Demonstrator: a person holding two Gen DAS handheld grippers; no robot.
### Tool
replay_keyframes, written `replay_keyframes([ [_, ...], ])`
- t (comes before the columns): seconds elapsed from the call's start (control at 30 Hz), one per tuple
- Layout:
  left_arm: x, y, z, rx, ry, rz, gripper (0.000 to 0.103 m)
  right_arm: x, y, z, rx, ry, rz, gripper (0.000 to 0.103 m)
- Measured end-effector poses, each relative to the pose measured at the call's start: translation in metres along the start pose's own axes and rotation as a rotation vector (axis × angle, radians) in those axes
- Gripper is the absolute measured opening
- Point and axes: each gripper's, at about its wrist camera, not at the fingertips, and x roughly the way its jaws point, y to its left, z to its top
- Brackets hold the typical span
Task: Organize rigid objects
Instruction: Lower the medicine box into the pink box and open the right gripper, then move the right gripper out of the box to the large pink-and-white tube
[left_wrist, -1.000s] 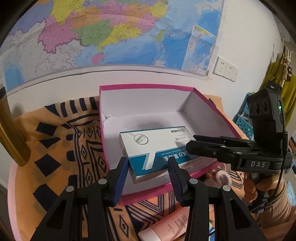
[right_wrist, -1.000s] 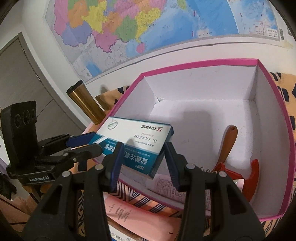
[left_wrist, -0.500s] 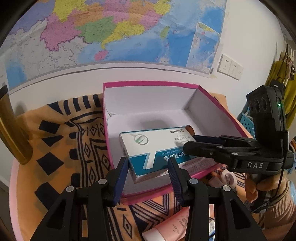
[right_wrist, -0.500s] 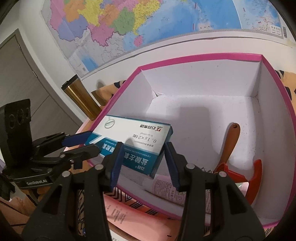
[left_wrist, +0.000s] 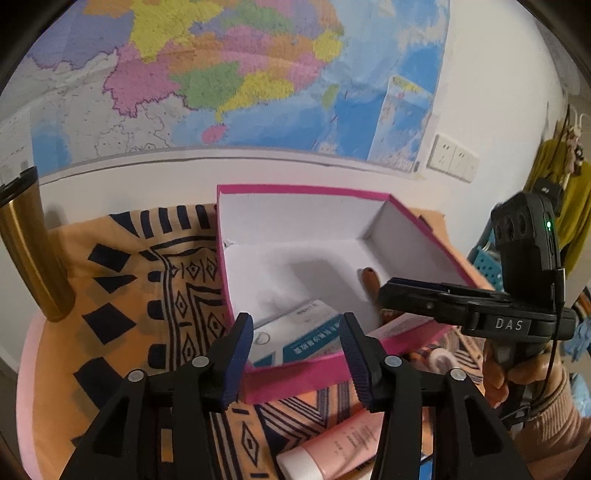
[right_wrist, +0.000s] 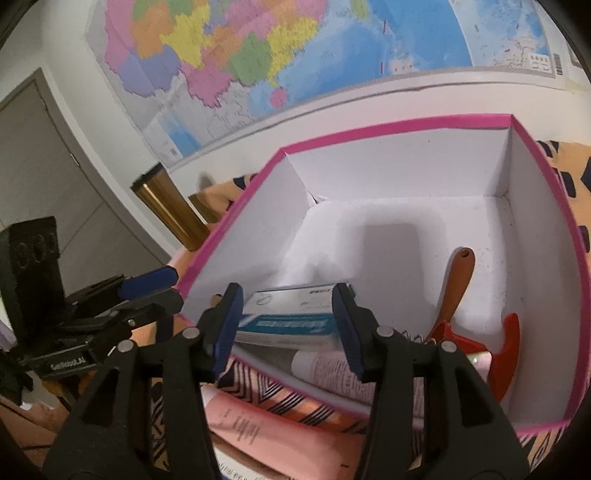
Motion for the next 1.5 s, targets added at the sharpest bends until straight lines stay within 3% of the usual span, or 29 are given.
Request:
replay_keyframes([
  [0.2, -0.022, -0.001, -0.015, -0.008, -0.033, -0.054, 0.054, -0.043, 0.009, -0.019, -0.028, -0.064, 0.059, 0.053],
  [0.4, -0.018, 0.003, -0.038, -0.049, 0.018, -0.072, 0.054, -0.062, 0.015, -0.041, -0.056, -0.044, 0.057, 0.054],
  [0.83, -0.002, 0.009, -0.076, -0.119, 0.132, -0.086, 0.054, -0.022, -0.021, -0.1, 0.089, 0.191, -0.057, 0.054],
  [1.3, 0.003, 0.011, -0.091, -0.146, 0.189, -0.099, 0.054, -0.017, -0.017, -0.108, 0.064, 0.225, -0.155, 0.054],
  [1.5, 0.004, 0.009, -0.097, -0.152, 0.206, -0.121, 0.054, -0.012, -0.013, -0.108, 0.065, 0.211, -0.163, 0.059],
])
